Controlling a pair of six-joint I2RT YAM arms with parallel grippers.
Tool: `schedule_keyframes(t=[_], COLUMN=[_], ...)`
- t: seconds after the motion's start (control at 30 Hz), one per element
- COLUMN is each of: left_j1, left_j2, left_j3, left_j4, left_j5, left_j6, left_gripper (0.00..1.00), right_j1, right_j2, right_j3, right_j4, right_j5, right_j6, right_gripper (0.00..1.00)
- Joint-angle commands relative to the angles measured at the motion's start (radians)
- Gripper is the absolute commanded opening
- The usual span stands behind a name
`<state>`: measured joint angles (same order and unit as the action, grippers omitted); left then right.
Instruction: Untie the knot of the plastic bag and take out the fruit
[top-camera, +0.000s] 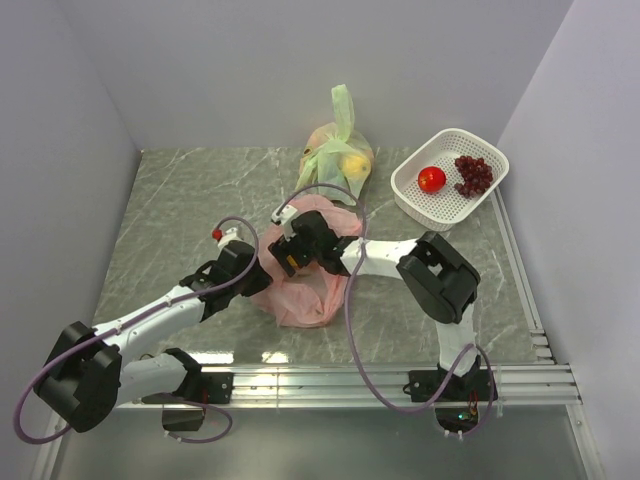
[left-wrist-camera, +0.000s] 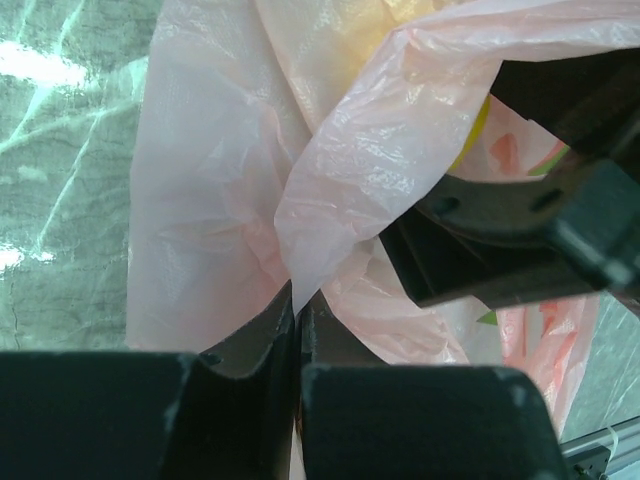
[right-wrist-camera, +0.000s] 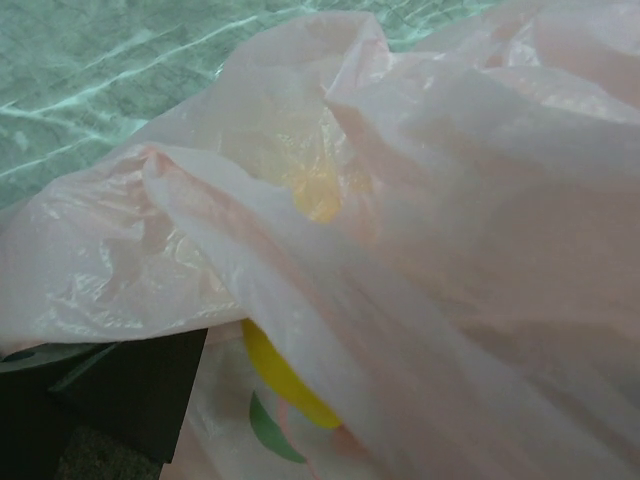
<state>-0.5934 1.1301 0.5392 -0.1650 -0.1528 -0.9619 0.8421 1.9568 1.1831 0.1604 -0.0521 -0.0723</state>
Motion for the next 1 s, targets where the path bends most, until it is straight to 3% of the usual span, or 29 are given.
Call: schedule_keyframes(t=[0.0, 0.23, 0.47, 0.67, 0.97], left_j1=[0.003, 0.003, 0.003, 0.021, 0.055], left_j2=[0.003, -0.006, -0.018, -0.024, -0.009], left_j3=[0.036, 0.025, 0.031, 0.087, 0.156], left_j4=[0.016, 0.013, -0.008, -0.062, -0.117], left_j5=[0.022, 0.025, -0.002, -0.063, -0.106], left_j6=[0.022, 0.017, 0.025, 0.067, 0.126], left_gripper=[0.08, 0.08, 0.08, 0.06, 0.05], right_j1=[0.005, 0.005, 0.005, 0.009, 0.011], right_j2=[0.023, 0.047, -0.027, -0.194, -0.510], right_j3=[0.059, 0.070, 0.012, -0.126, -0.231], right_j4=[0.044, 0.086, 0.105, 0.103, -0.044], right_j5=[0.014, 0.049, 0.034, -0.037, -0.193], right_j6=[-0.001, -0.001, 0.002, 0.065, 0.049], right_gripper=[0.91, 0.86, 0.39, 0.18, 0.13])
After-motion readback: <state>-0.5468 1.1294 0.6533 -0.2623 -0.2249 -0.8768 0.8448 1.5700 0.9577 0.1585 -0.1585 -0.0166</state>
